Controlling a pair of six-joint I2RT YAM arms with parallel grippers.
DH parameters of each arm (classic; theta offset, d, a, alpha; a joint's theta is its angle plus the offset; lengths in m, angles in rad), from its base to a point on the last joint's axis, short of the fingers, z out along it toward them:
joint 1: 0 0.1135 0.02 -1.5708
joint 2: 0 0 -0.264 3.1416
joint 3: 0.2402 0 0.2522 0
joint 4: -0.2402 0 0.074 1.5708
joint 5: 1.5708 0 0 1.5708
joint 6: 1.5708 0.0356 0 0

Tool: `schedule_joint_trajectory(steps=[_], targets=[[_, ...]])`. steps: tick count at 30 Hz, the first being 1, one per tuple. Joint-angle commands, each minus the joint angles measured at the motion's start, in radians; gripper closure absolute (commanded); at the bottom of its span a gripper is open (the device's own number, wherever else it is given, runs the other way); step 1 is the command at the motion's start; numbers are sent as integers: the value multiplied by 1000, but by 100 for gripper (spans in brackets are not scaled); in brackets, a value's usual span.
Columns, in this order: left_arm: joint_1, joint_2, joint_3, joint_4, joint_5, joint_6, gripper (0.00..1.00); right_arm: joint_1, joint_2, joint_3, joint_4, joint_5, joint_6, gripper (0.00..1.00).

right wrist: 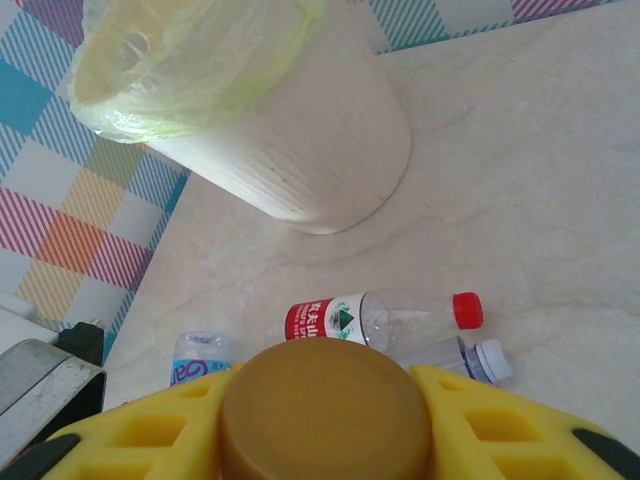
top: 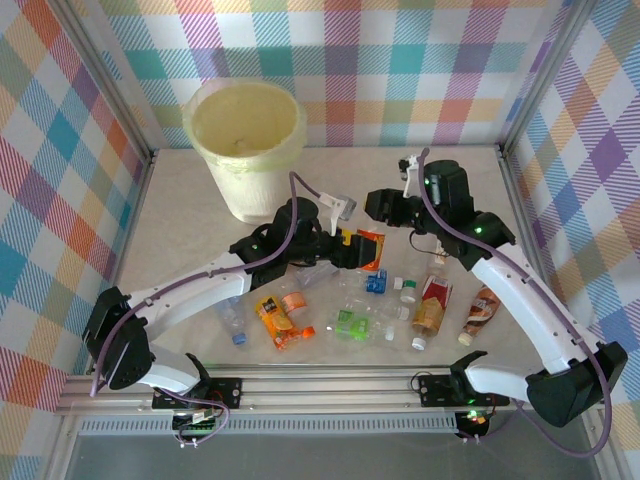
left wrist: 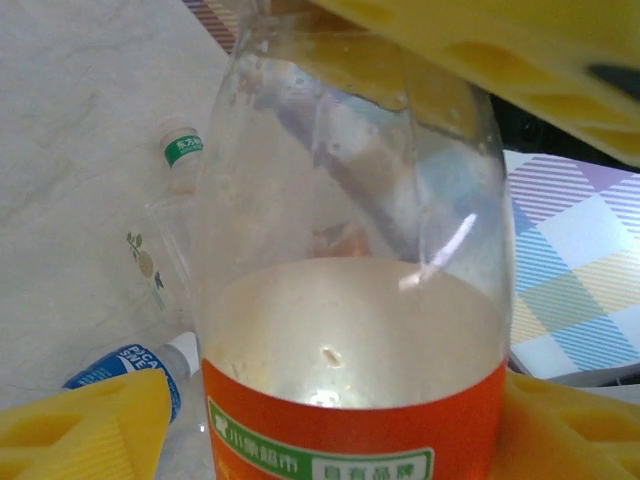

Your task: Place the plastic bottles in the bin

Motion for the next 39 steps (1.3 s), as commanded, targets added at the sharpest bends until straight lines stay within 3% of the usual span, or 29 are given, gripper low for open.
schedule_joint_trajectory(steps=[1, 12, 17, 21, 28, 33, 39], targets=[[-14, 8, 19, 31, 33, -11, 23, 7, -32, -9, 52, 11, 43, 57], [-14, -12, 39, 8, 39, -16, 42, 9, -26, -9, 50, 16, 37, 56], [-14, -46, 33, -21, 3, -9, 44, 10, -23, -8, 65, -21, 47, 39], [-13, -77, 26, -65, -51, -2, 45, 9, -24, 0, 79, -52, 45, 18], [11, -157, 17, -158, -125, 1, 48, 9, -43, 37, 54, -202, -35, 1], [38, -207, 49, -258, -154, 23, 46, 9, -83, 104, -99, -172, -163, 0], [82, -236, 134, -430, -199, 76, 46, 9, -211, 50, -72, -105, -215, 0]])
